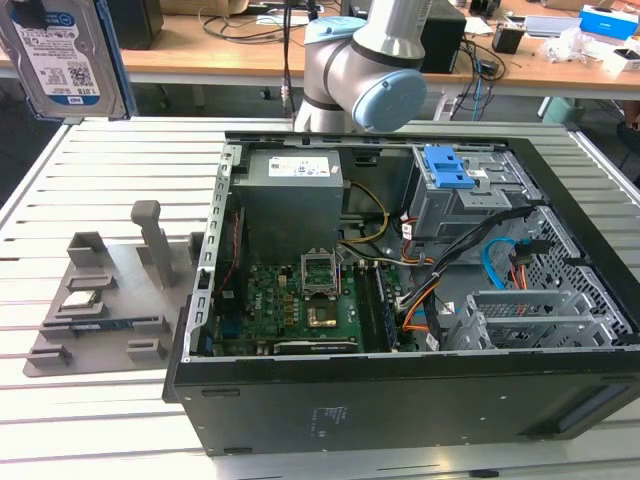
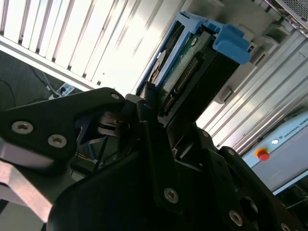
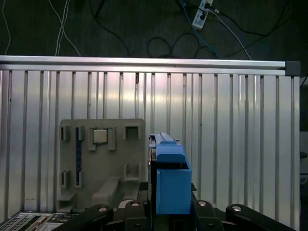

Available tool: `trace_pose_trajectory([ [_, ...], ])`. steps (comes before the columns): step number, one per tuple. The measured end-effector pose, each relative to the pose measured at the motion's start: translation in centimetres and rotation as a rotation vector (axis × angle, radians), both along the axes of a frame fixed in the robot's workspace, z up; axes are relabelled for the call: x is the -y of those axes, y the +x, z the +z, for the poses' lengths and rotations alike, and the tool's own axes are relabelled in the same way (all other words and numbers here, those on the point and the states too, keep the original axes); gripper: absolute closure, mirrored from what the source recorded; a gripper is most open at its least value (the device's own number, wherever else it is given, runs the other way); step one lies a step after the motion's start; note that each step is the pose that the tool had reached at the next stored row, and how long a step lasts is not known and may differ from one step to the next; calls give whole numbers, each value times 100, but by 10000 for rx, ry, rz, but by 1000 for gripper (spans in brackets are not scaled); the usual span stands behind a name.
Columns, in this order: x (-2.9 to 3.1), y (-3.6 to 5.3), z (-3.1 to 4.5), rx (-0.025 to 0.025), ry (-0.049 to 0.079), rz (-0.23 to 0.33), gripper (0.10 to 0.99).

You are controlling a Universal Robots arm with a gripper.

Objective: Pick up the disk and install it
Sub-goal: 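Pick up the disk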

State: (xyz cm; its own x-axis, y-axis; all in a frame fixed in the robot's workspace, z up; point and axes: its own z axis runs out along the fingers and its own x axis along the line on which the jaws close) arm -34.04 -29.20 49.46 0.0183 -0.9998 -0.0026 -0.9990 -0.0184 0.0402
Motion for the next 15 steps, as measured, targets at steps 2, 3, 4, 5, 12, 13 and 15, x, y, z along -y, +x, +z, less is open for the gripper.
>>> trace_pose_trajectory([
  [2,-19,2,61,-5,0,-1,722],
  [3,-24,2,78,-5,0,0,722],
  [4,-29,3,92,-6,0,0,722],
  [5,-35,3,109,-7,0,0,722],
  [12,-57,3,224,-8,0,0,722],
  [13,-59,4,246,-10,0,0,722],
  [15,-60,4,258,-9,0,1,722],
])
